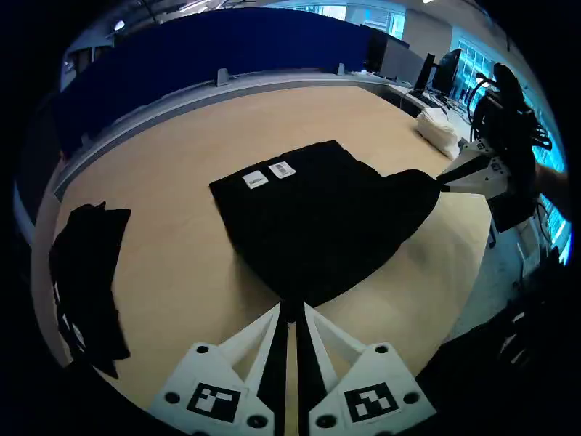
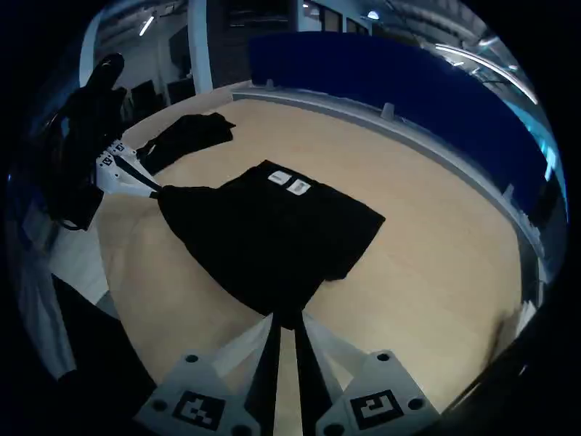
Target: Fold towel
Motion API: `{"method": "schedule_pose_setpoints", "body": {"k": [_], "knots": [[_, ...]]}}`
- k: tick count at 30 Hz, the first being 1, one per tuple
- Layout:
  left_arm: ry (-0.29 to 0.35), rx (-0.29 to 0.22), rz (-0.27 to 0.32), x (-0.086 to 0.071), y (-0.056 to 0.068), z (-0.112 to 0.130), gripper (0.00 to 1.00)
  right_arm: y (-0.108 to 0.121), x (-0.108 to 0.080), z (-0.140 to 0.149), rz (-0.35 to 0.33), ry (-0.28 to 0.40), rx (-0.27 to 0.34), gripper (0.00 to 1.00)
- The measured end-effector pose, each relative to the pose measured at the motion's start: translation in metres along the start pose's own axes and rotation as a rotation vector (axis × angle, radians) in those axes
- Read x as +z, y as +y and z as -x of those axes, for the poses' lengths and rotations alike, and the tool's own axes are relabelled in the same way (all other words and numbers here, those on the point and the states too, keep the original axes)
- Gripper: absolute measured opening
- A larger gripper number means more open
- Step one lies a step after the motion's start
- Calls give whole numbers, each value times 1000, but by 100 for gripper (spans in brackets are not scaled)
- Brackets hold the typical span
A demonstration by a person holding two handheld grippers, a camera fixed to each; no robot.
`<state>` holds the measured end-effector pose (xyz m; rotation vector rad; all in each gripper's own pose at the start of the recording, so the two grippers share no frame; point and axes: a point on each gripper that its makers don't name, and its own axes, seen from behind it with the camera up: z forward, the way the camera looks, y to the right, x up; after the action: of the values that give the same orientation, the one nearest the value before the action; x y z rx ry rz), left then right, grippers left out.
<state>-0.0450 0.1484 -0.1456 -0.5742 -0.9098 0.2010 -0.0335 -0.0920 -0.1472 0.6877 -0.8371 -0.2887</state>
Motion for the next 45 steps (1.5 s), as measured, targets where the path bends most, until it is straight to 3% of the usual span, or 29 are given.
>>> {"method": "schedule_pose_setpoints", "body": {"k": [6, 12, 24, 31, 45], "knots": [[-5, -5, 9, -16, 10, 2, 8, -9, -15, -2, -9, 1, 20, 13], [-8, -13, 18, -18, 13, 5, 8, -9, -19, -2, -13, 0, 33, 13], [22, -24, 10, -19, -3, -21, 8, 5, -14, -24, -1, 20, 16, 13], [52, -21, -1, -5, -20, -48, 8, 28, 0, -39, 18, 23, 14, 13], [70, -7, -34, 40, -59, -90, 7, 75, 45, -71, 58, 28, 23, 13]]}}
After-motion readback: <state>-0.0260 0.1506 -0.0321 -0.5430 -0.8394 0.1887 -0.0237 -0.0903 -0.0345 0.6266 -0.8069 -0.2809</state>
